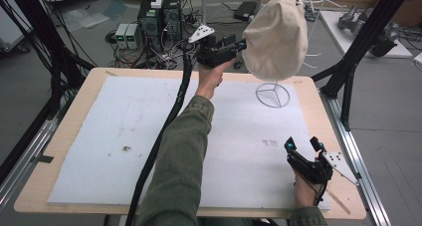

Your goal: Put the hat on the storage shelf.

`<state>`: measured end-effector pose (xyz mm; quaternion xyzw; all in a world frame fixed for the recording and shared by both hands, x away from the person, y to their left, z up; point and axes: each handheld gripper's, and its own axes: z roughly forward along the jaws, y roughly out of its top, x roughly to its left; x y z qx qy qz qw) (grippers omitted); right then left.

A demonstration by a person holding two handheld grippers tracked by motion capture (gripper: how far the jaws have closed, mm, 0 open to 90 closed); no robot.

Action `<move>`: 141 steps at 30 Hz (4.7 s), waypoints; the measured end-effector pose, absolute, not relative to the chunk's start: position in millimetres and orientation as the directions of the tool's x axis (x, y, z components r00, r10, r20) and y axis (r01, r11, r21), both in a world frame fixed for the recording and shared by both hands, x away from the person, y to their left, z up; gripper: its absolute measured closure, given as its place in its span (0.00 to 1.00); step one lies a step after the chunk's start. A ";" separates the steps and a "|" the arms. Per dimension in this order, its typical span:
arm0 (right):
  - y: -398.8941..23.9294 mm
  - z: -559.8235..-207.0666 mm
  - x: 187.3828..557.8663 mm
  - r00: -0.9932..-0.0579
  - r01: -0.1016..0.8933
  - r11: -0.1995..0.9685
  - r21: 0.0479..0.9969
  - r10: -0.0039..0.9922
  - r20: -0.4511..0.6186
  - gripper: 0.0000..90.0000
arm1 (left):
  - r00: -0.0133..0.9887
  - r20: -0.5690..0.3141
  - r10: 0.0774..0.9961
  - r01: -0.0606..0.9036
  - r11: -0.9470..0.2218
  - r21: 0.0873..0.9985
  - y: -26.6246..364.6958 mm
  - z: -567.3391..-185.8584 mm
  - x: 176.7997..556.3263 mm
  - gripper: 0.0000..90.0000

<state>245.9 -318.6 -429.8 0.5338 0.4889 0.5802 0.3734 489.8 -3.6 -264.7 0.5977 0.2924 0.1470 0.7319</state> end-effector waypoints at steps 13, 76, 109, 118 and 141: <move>-316.0 -429.5 246.0 -0.156 0.091 -0.240 0.967 0.955 0.252 0.11 | 0.796 -0.238 0.556 0.118 0.244 0.963 10.4 -266.3 473.1 0.50; -300.1 -432.0 244.4 -0.214 0.125 -0.201 0.972 0.951 0.224 0.11 | 0.537 -0.209 0.818 0.084 0.194 0.977 204.2 -371.4 319.5 0.28; -298.3 -433.1 243.7 -0.203 0.141 -0.194 0.971 0.954 0.220 0.11 | 0.270 -0.303 0.914 0.040 0.304 0.952 301.3 -418.0 265.7 0.28; -298.3 -434.0 243.5 -0.190 0.162 -0.189 0.968 0.957 0.219 0.11 | 0.175 -0.337 0.925 0.015 0.340 0.940 324.5 -425.0 251.8 0.27; -303.8 -433.6 237.4 -0.188 0.171 -0.196 0.966 0.956 0.227 0.11 | 0.094 -0.266 0.959 0.038 0.263 0.964 323.5 -429.1 239.1 0.26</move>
